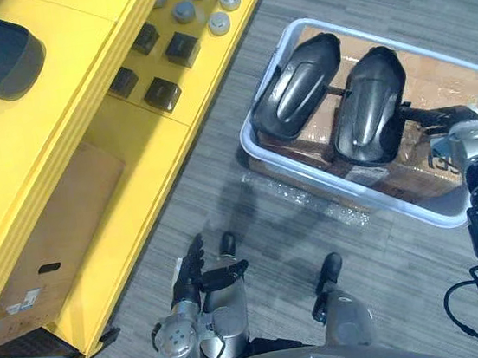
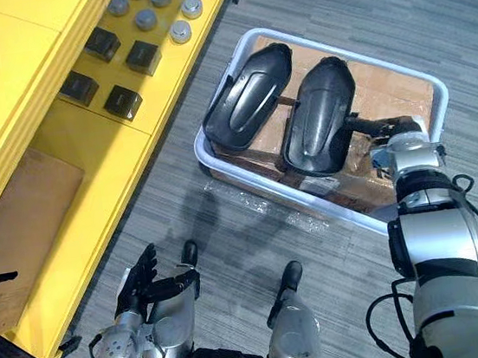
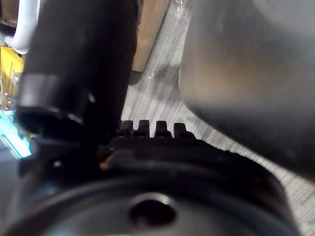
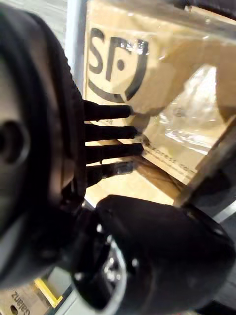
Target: Walk over and take three plastic housings, then place them on the shelf
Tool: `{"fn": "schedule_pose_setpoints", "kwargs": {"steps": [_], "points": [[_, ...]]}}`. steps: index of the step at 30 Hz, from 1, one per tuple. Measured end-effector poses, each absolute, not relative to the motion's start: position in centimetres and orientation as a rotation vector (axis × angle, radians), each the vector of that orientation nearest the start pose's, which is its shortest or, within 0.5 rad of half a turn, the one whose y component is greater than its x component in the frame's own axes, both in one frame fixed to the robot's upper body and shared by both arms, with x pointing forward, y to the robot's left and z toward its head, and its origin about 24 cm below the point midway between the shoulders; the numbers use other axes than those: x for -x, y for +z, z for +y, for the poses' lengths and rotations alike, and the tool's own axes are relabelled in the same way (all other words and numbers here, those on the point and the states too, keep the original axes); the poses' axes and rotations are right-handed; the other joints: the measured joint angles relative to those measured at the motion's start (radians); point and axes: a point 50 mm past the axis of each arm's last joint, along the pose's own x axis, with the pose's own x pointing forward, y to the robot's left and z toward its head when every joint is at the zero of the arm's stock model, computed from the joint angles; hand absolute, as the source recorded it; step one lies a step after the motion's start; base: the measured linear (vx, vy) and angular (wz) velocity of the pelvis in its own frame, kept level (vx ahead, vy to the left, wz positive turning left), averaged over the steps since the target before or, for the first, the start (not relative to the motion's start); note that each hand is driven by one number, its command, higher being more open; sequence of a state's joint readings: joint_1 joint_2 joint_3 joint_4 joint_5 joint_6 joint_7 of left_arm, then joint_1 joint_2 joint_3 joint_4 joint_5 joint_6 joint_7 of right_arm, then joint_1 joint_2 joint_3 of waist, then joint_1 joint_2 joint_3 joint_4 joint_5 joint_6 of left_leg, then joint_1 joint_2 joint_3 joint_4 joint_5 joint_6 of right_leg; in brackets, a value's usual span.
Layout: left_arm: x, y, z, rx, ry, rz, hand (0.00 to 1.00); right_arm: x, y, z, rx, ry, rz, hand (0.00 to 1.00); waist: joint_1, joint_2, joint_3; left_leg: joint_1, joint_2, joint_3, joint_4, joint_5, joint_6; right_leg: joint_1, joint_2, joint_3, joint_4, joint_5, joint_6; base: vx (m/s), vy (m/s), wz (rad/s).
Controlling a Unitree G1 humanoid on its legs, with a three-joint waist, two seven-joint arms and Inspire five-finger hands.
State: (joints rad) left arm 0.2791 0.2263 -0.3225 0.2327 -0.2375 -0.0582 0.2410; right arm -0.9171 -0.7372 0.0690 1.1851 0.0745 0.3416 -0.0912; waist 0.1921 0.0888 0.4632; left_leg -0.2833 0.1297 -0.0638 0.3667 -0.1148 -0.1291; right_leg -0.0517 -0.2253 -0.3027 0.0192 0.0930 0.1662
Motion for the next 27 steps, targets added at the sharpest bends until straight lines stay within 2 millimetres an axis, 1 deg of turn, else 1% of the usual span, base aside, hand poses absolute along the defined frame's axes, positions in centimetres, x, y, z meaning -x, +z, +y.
{"fn": "schedule_pose_setpoints", "kwargs": {"steps": [1,5,8,10,12,15,18,20,22,23,24,25,27], "points": [[-15.7,-6.8,15.5,-0.035,0.048,0.503,1.00,-34.3,12.6,-36.7,0.460,-0.580,0.532,0.00,-0.003,0.002,0.001,-0.003,0.000,0.000,0.000,0.000,0.000,-0.002,0.000,0.000,0.000,0.000,0.000,0.06,-0.003,-0.03],[-15.9,-6.7,15.0,-0.032,0.038,0.494,1.00,-33.8,12.1,-37.3,0.536,-0.581,0.590,0.00,-0.004,0.027,0.015,-0.004,0.003,0.000,0.001,0.000,0.000,-0.014,0.000,-0.005,0.019,-0.002,-0.003,0.03,-0.002,-0.03],[-15.9,-6.7,14.8,-0.026,0.041,0.494,1.00,-34.0,11.6,-36.9,0.522,-0.557,0.578,0.00,-0.004,0.043,0.023,0.000,0.004,-0.001,0.001,0.000,0.000,-0.017,-0.002,-0.015,0.034,-0.007,-0.009,0.00,0.000,0.00],[-15.9,-6.7,14.8,-0.025,0.043,0.494,1.00,-34.3,11.4,-36.3,0.548,-0.536,0.566,0.00,-0.004,0.045,0.024,0.003,0.005,-0.001,0.001,0.000,0.001,-0.017,-0.002,-0.017,0.039,-0.010,-0.010,-0.02,0.002,0.01],[-15.8,-6.7,14.7,-0.025,0.043,0.496,1.00,-34.1,10.0,-35.8,0.581,-0.529,0.567,0.00,0.001,0.044,0.025,0.012,0.005,-0.005,-0.001,0.001,0.001,-0.017,-0.007,-0.021,0.069,-0.028,-0.012,-0.03,-0.001,0.07],[-15.8,-6.8,14.8,-0.026,0.043,0.497,1.00,-34.0,9.6,-35.6,0.631,-0.531,0.537,0.00,0.000,0.044,0.025,0.014,0.004,-0.007,-0.004,0.001,0.000,-0.021,-0.009,-0.022,0.081,-0.034,-0.014,-0.03,-0.003,0.02],[-15.7,-6.8,14.8,-0.025,0.045,0.497,1.00,-34.0,9.2,-35.1,0.705,-0.528,0.461,0.00,-0.006,0.039,0.028,0.014,0.005,-0.005,-0.010,0.007,0.000,-0.027,-0.009,-0.021,0.084,-0.034,-0.015,0.00,0.000,0.00],[-15.7,-6.6,15.0,-0.014,0.054,0.482,1.00,-33.8,8.9,-34.7,0.754,-0.521,0.406,0.00,-0.009,0.032,0.032,0.020,0.005,-0.003,-0.027,0.020,-0.001,-0.029,-0.010,-0.021,0.083,-0.034,-0.015,0.00,0.000,0.00],[-15.8,-6.2,15.3,0.017,0.077,0.469,1.00,-33.5,8.4,-33.5,0.821,-0.501,0.327,0.00,-0.015,0.018,0.039,0.044,0.007,0.005,-0.052,0.028,-0.004,-0.021,-0.010,-0.018,0.081,-0.034,-0.015,0.02,-0.030,-0.06],[-15.8,-6.0,15.4,0.023,0.087,0.462,1.00,-33.4,8.2,-33.0,0.825,-0.492,0.311,0.00,-0.021,0.013,0.041,0.051,0.008,0.007,-0.059,0.030,-0.004,-0.016,-0.010,-0.017,0.080,-0.034,-0.015,0.03,-0.032,-0.06],[-15.7,-5.5,15.8,0.034,0.108,0.439,1.00,-33.2,7.8,-32.0,0.821,-0.475,0.274,0.00,-0.035,0.003,0.040,0.058,0.011,0.010,-0.064,0.030,-0.004,-0.013,-0.008,-0.017,0.079,-0.034,-0.015,0.03,-0.024,-0.08],[-15.8,-5.1,15.9,0.043,0.115,0.422,1.00,-33.0,7.6,-31.6,0.823,-0.473,0.256,0.00,-0.035,-0.001,0.041,0.063,0.013,0.015,-0.069,0.031,-0.005,-0.013,-0.007,-0.016,0.078,-0.034,-0.015,0.04,-0.030,-0.12],[-16.6,-2.7,16.6,0.070,0.156,0.315,1.00,-32.0,6.4,-30.0,0.810,-0.470,0.205,0.00,-0.043,-0.023,0.038,0.080,0.018,0.028,-0.082,0.032,-0.006,-0.004,-0.002,-0.008,0.067,-0.034,-0.016,0.04,-0.026,-0.13]]}}
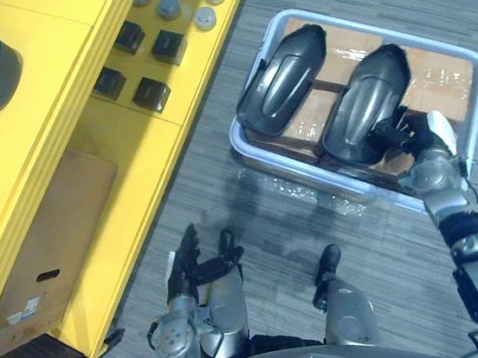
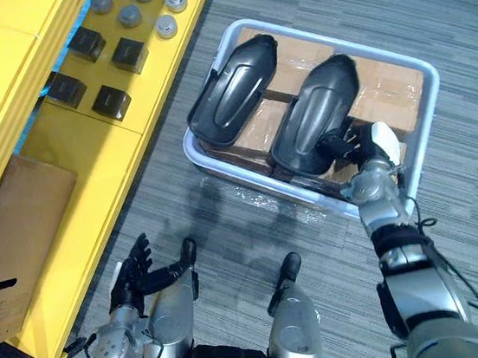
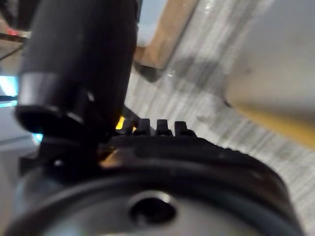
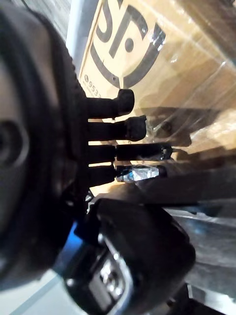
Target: Walk over and take three plastic housings, then place them on the shelf
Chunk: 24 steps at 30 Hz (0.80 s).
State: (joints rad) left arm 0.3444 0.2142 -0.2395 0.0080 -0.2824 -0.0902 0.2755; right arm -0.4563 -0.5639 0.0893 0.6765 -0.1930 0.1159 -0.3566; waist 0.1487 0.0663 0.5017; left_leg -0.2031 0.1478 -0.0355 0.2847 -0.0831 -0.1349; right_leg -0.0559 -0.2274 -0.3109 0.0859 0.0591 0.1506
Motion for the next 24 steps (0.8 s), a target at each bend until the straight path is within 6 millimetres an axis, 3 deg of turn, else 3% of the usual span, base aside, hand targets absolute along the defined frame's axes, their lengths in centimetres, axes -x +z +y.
{"fn": "schedule_pose_setpoints", "kwargs": {"steps": [5,10,14,19,24], "points": [[-18.0,2.7,17.3,0.112,0.185,0.052,1.00,-29.5,4.4,-26.8,0.817,-0.457,0.127,0.00,-0.027,-0.048,-0.027,0.030,0.001,0.015,-0.028,0.002,-0.003,0.009,0.000,0.010,-0.004,-0.001,-0.002,0.03,-0.010,-0.07],[-19.8,5.5,16.7,0.120,0.139,-0.084,1.00,-28.8,4.0,-26.7,0.873,-0.518,0.103,0.00,-0.048,-0.072,-0.082,0.050,0.001,0.022,-0.034,0.002,-0.004,0.024,0.000,0.013,-0.009,-0.001,-0.001,0.00,0.001,-0.03],[-20.6,6.2,16.0,0.131,0.092,-0.120,1.00,-28.7,4.3,-26.9,0.893,-0.545,0.080,0.00,-0.060,-0.081,-0.130,0.056,0.002,0.028,-0.040,0.002,-0.005,0.026,0.001,0.020,-0.012,-0.001,-0.002,-0.01,0.000,-0.03],[-22.4,6.1,13.2,0.170,-0.109,-0.031,1.00,-28.9,4.4,-26.5,0.929,-0.525,0.067,0.00,-0.060,-0.083,-0.157,0.073,0.004,0.039,-0.038,0.001,-0.006,0.039,0.004,0.039,-0.021,0.005,-0.001,-0.02,0.005,-0.07],[-24.9,5.1,9.8,0.148,-0.273,0.103,1.00,-31.5,6.0,-25.4,0.943,-0.505,0.019,0.00,-0.074,-0.083,-0.160,0.064,0.010,0.072,-0.019,-0.005,-0.004,0.020,0.008,0.075,-0.039,0.030,-0.006,-0.05,0.019,-0.20]]}}
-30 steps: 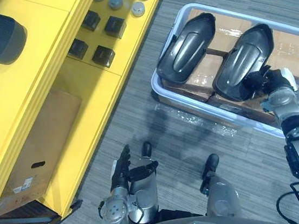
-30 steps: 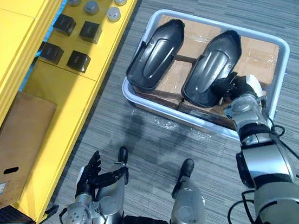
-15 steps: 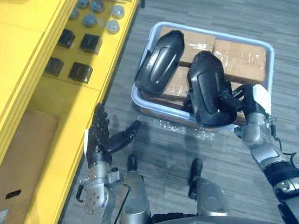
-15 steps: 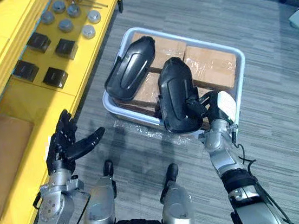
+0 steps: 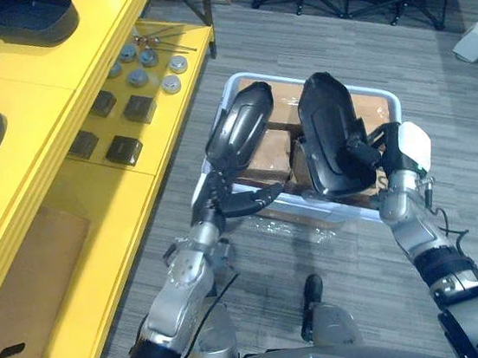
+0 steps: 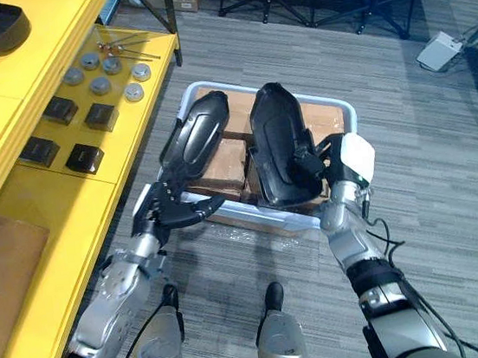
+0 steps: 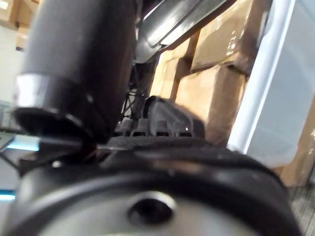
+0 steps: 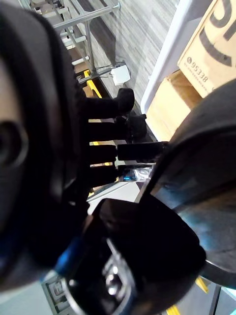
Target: Walk over and take three plastic housings, then place them on the shelf
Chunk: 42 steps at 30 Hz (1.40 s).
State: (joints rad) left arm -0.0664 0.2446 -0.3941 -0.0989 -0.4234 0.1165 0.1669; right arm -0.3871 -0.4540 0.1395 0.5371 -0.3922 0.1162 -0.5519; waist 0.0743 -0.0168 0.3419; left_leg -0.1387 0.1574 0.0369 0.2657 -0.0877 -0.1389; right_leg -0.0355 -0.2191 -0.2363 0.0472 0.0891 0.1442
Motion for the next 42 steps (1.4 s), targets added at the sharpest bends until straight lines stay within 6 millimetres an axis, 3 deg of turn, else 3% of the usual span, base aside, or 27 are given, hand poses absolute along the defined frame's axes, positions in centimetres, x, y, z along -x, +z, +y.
{"fn": "schedule_pose_setpoints", "kwargs": {"steps": [4,10,15,23,27,32,33,39,42], "points": [[-27.0,5.2,8.8,0.186,-0.325,0.173,1.00,-33.2,8.4,-24.7,0.959,-0.515,-0.072,0.00,-0.013,0.000,-0.001,-0.032,0.011,0.005,0.025,-0.004,0.000,-0.029,0.011,0.013,0.000,0.013,-0.006,-0.04,0.001,-0.12],[-30.2,4.9,8.4,0.303,-0.336,0.304,1.00,-35.3,12.7,-21.8,0.957,-0.449,-0.308,0.00,-0.035,-0.002,0.000,-0.029,0.015,0.039,0.028,-0.005,0.000,-0.050,0.013,0.049,0.001,0.026,-0.008,-0.02,0.009,-0.14],[-31.9,6.5,8.3,0.356,-0.317,0.286,1.00,-35.3,13.9,-19.9,0.980,-0.386,-0.430,0.00,-0.053,-0.009,0.003,-0.025,0.023,0.068,0.049,-0.019,0.001,-0.061,0.018,0.081,0.002,0.035,-0.008,-0.02,0.013,-0.18],[-32.8,7.5,8.2,0.514,-0.300,0.271,1.00,-35.0,13.7,-17.8,0.956,-0.308,-0.508,0.00,-0.085,-0.020,0.005,-0.001,0.029,0.104,0.061,-0.035,0.003,-0.061,0.021,0.119,0.003,0.039,-0.006,-0.01,0.012,-0.15],[-33.1,8.3,7.8,0.558,-0.286,0.225,1.00,-34.3,12.7,-17.2,0.945,-0.259,-0.523,0.00,-0.087,-0.020,0.005,0.008,0.029,0.109,0.059,-0.037,0.003,-0.056,0.021,0.123,0.003,0.039,-0.006,0.00,0.005,-0.03],[-33.8,8.5,8.3,0.598,-0.202,0.219,1.00,-33.6,11.1,-14.8,0.871,-0.187,-0.522,0.00,-0.101,-0.022,0.004,0.025,0.029,0.119,0.053,-0.037,0.003,-0.049,0.021,0.132,0.003,0.039,-0.006,0.00,0.006,-0.05],[-33.8,8.4,8.2,0.608,-0.194,0.225,0.00,-33.5,11.1,-14.8,0.868,-0.186,-0.522,0.00,-0.101,-0.023,0.004,0.026,0.029,0.120,0.052,-0.037,0.003,-0.049,0.021,0.132,0.003,0.039,-0.006,0.00,0.000,0.00],[-34.0,8.1,8.5,0.744,-0.114,0.236,0.00,-31.6,10.2,-13.5,0.817,-0.122,-0.562,0.00,-0.107,-0.033,0.004,0.046,0.029,0.128,0.039,-0.037,0.002,-0.040,0.021,0.137,0.001,0.039,-0.006,0.01,0.005,-0.03],[-34.0,8.1,8.4,0.769,-0.135,0.233,0.00,-31.3,9.6,-13.7,0.795,-0.138,-0.531,0.00,-0.106,-0.040,0.004,0.047,0.029,0.128,0.039,-0.037,0.002,-0.038,0.021,0.137,0.000,0.039,-0.006,0.00,0.000,0.00]]}}
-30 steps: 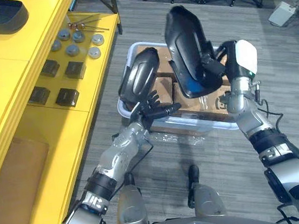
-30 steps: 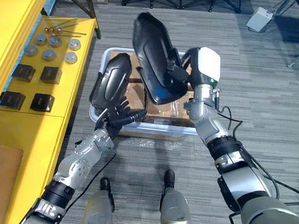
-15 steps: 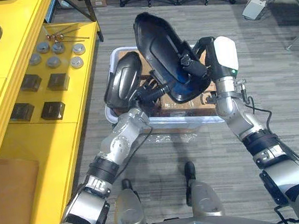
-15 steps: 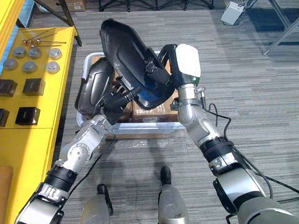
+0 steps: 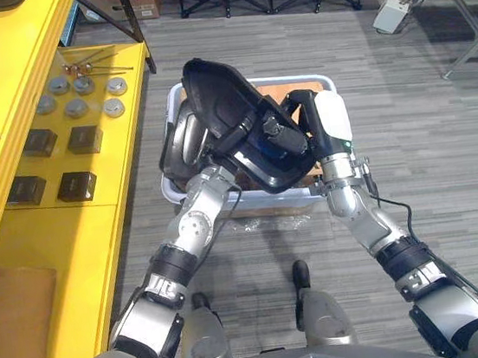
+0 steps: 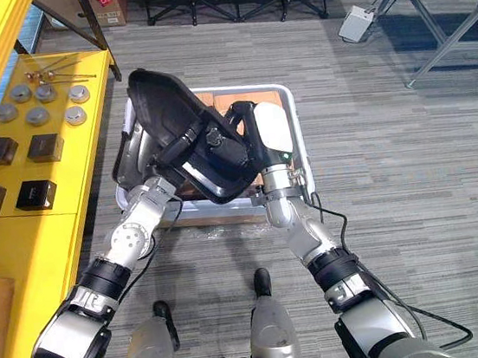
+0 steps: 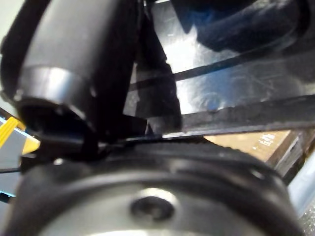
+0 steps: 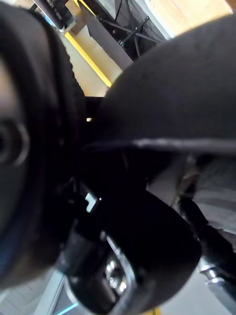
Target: Walk over and take three plastic housings, then place them on the shelf
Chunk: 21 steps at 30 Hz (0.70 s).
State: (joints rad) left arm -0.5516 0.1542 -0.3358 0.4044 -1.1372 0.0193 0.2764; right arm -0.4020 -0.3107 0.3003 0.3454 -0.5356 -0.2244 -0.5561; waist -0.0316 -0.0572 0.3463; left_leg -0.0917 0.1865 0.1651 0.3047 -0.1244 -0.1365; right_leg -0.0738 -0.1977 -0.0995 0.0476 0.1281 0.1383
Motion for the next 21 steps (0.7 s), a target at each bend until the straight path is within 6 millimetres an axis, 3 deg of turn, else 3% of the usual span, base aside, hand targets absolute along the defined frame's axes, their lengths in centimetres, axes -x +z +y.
{"fn": "schedule_pose_setpoints", "kwargs": {"steps": [12,13,18,21], "points": [[-33.0,6.9,8.3,0.822,-0.211,0.197,0.00,-29.5,8.4,-13.6,0.743,-0.163,-0.514,0.00,-0.007,-0.026,-0.010,0.052,-0.002,0.023,-0.048,0.004,-0.003,0.037,0.002,0.007,-0.037,0.003,0.002,0.02,0.006,-0.03],[-32.7,6.4,8.4,0.824,-0.209,0.202,0.00,-29.2,8.0,-13.5,0.730,-0.168,-0.501,1.00,-0.005,-0.028,-0.012,0.062,-0.003,0.024,-0.054,0.004,-0.003,0.046,0.002,0.006,-0.042,0.003,0.002,0.06,0.014,0.01],[-30.9,5.0,9.0,0.816,-0.164,0.183,0.00,-27.4,6.3,-12.6,0.636,-0.155,-0.453,1.00,-0.001,-0.038,-0.051,0.073,-0.006,0.023,-0.082,0.007,-0.004,0.060,0.001,-0.005,-0.068,0.003,0.002,0.06,0.011,0.04],[-29.7,5.6,8.7,0.767,-0.126,0.109,0.00,-25.9,6.1,-12.4,0.472,-0.191,-0.406,1.00,0.004,-0.033,-0.064,0.104,-0.009,0.022,-0.101,0.007,-0.003,0.086,0.001,-0.009,-0.070,0.003,0.002,0.05,0.018,0.03]]}}
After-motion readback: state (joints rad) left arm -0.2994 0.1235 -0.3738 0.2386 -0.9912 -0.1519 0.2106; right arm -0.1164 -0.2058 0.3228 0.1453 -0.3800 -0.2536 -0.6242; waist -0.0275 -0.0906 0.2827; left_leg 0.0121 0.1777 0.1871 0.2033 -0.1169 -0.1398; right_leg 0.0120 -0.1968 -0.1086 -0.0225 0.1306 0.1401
